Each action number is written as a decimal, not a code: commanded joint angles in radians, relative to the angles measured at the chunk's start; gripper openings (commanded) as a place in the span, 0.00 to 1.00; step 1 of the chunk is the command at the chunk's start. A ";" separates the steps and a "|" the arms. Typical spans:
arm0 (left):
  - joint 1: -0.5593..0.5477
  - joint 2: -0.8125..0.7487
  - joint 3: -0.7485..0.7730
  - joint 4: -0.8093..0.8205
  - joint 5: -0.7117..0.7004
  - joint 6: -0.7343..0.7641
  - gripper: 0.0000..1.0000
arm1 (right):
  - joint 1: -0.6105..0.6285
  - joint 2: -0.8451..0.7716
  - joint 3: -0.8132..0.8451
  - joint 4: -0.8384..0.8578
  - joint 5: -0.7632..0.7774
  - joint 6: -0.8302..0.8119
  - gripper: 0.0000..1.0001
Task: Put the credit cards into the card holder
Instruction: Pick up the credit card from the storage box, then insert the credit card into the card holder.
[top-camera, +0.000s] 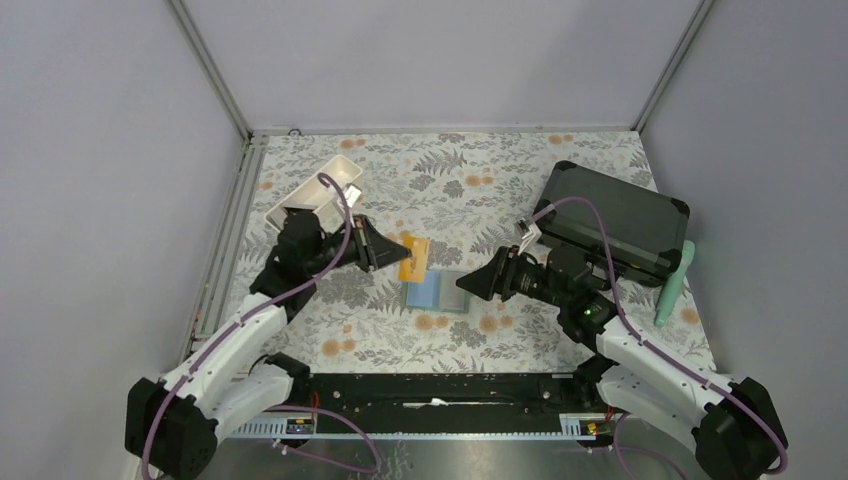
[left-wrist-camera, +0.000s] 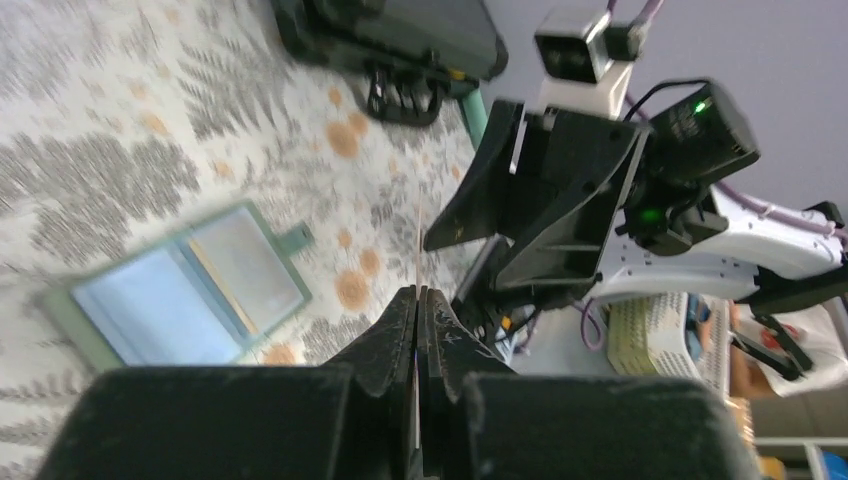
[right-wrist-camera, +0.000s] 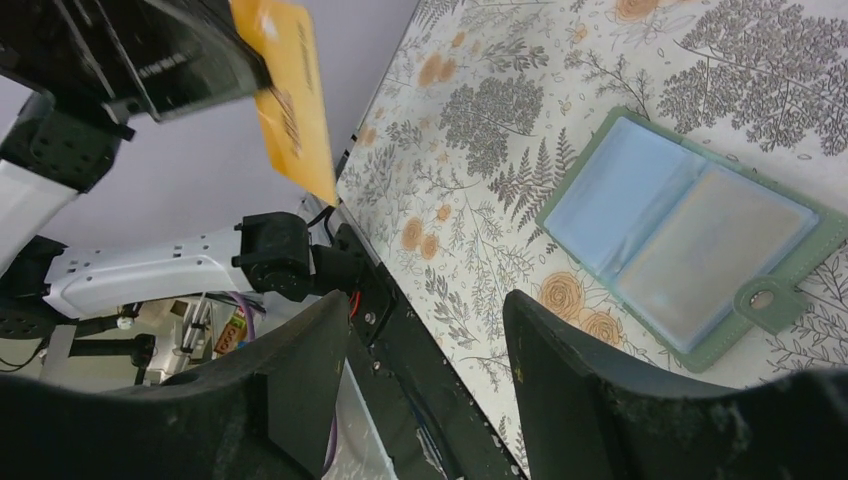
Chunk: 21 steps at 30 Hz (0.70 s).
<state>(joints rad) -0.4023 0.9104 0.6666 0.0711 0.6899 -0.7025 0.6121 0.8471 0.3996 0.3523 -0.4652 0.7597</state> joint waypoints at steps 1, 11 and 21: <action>-0.076 0.078 -0.071 0.149 -0.004 -0.071 0.00 | -0.003 0.023 -0.010 0.029 0.008 0.033 0.64; -0.201 0.198 -0.225 0.547 -0.003 -0.230 0.00 | -0.002 0.136 -0.093 0.192 -0.022 0.149 0.58; -0.240 0.208 -0.311 0.731 -0.100 -0.326 0.00 | -0.001 0.222 -0.113 0.466 -0.139 0.256 0.47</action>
<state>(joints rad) -0.6365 1.1149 0.3656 0.6472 0.6353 -0.9852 0.6125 1.0649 0.2882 0.6395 -0.5438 0.9607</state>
